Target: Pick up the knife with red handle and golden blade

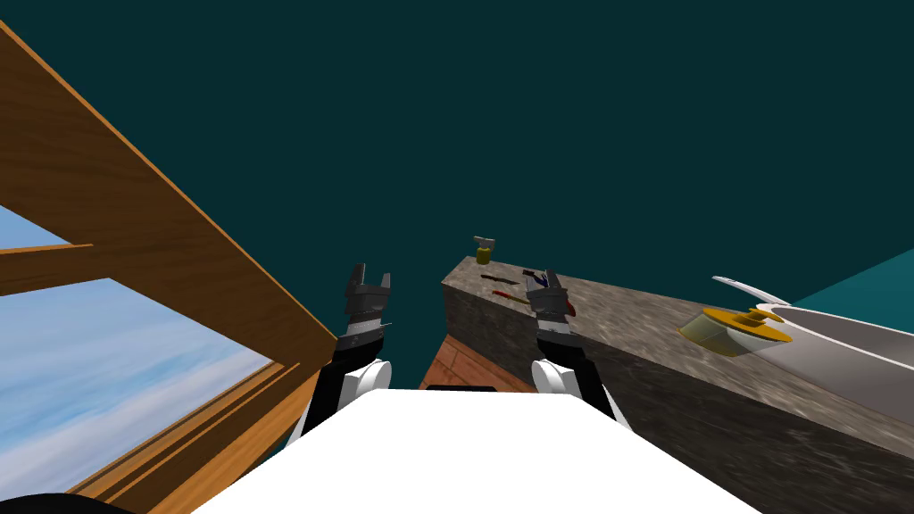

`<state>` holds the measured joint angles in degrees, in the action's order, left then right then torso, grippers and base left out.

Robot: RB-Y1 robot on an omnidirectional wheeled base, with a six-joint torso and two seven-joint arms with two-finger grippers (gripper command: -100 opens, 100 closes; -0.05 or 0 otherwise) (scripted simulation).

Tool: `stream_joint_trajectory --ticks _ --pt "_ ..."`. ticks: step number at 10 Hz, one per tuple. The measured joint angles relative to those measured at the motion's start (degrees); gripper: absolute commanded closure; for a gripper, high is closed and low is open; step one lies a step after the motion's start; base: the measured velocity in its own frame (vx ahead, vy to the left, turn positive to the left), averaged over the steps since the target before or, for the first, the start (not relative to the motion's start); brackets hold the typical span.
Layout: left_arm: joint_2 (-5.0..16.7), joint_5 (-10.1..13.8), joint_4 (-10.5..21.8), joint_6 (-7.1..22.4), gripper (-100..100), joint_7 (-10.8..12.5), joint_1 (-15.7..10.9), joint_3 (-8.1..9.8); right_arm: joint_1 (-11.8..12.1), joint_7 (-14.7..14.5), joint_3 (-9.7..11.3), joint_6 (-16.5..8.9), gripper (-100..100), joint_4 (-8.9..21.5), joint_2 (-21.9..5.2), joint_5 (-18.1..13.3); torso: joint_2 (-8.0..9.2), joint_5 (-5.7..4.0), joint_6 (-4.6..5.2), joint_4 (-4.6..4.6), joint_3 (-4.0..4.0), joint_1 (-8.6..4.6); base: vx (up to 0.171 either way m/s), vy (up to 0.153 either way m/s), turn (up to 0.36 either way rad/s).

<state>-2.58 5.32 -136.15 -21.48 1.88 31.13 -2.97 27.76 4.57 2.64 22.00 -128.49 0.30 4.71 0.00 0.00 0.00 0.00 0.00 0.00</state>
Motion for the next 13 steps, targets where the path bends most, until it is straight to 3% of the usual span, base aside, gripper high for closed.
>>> stream_joint_trajectory --ticks 3,6,13 --pt "0.0 0.0 0.0 0.0 0 0.0 0.0 0.0 -1.86 0.82 0.15 1.1 -100 1.87 -3.56 -2.95 -0.12 -0.02 0.0 -0.02 -0.07 -0.1 0.031 -0.021 -0.011" --pt "0.01 0.0 0.0 0.0 0 0.0 0.01 0.01 -6.56 2.7 0.01 3.49 -100 6.2 -7.37 -8.15 -0.27 -0.04 -0.01 -0.06 -0.16 -0.2 0.054 -0.042 -0.008" --pt "0.0 0.0 0.0 0.0 0 0.0 0.0 0.0 -13.67 6.14 -0.06 8.16 -100 12.93 -11.55 -18.8 -0.15 -0.03 0.0 -0.04 -0.09 -0.14 0.036 -0.031 -0.005"
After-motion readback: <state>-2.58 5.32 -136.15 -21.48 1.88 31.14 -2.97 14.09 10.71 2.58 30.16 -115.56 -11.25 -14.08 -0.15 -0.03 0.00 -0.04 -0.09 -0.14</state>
